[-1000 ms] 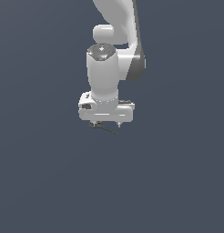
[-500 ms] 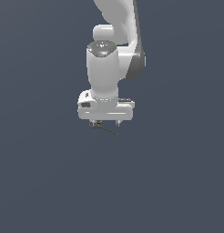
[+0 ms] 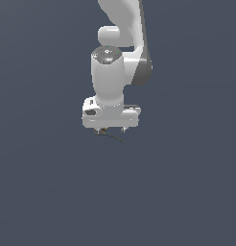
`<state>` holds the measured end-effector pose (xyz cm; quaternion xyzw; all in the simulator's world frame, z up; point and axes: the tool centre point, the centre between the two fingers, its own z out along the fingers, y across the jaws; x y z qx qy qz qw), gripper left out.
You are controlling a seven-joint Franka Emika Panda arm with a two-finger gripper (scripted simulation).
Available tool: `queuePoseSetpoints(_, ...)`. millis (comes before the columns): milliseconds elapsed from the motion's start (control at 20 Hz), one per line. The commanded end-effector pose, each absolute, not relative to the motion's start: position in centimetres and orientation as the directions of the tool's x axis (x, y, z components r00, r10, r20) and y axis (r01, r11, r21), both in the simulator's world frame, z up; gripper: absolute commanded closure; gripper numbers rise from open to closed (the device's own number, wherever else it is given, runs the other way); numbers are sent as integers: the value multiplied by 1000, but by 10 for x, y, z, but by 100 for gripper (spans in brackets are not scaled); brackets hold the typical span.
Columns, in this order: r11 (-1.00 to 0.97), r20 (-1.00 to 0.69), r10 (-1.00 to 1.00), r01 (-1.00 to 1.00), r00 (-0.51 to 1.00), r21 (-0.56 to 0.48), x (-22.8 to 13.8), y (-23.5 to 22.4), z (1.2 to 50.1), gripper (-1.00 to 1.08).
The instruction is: Pick up the object and move it to a goal position.
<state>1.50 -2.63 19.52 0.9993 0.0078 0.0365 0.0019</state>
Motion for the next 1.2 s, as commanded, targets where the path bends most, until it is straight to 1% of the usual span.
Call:
queuePoseSetpoints(0,-999,69,44,44,997,8,12,-28,189,-92)
queuePoseSetpoints(550,-962,40,273,272,961,26,-12,-40,144,-92)
queuePoseSetpoints(1150,-827,7,562,562,827,18,-51,-49,89,-92)
